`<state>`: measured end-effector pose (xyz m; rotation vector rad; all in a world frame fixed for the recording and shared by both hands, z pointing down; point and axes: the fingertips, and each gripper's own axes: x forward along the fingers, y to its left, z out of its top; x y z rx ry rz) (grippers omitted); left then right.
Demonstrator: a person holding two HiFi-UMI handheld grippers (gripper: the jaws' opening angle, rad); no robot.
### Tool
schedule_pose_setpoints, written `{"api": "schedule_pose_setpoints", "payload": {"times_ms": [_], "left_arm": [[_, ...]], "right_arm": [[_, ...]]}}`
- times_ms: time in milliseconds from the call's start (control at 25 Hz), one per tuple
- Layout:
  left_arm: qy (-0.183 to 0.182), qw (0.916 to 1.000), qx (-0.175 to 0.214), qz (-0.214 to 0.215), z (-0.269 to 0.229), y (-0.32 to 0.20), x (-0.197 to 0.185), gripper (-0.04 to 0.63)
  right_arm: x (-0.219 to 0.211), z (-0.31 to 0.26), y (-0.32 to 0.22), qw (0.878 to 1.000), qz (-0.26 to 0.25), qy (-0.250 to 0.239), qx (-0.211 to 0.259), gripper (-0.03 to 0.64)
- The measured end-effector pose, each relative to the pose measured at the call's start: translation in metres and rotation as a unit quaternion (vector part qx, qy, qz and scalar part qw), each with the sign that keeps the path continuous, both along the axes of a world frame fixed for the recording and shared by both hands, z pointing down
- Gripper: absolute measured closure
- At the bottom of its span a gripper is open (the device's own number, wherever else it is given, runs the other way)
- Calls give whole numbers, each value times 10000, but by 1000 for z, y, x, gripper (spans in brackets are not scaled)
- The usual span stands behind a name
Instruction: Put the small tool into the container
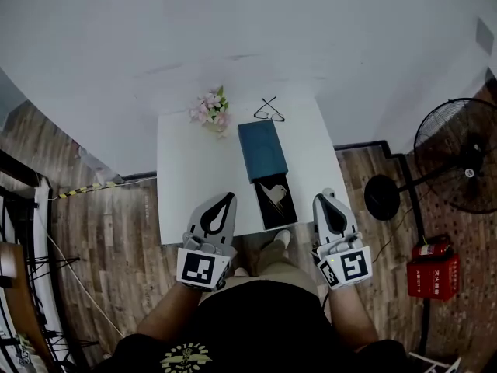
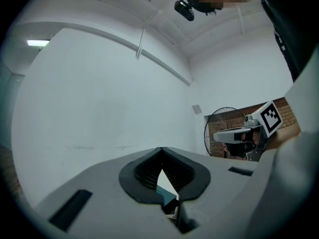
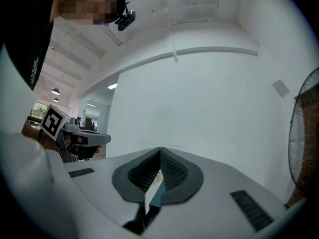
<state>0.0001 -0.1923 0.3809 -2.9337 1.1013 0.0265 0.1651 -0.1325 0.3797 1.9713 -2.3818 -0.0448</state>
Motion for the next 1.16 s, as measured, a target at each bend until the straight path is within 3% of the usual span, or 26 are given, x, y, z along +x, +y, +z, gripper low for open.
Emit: {"api": "schedule_pose_setpoints", "payload": {"times_ms": [400,760,1160], "left_arm": [[-143,9997,-99,-143,2,13,25,589],[-362,9947,-139,-952,-1,-15,55,589],[-657,9858,-43,-1544,-2,-4,92,589]], "right_arm": [[28,7,13,9997,-132,-23,-217,615],[68,11,-2,9963,-785,-111,-337,615],[99,15,-38,9848,-1683,-249,-354,615]]}}
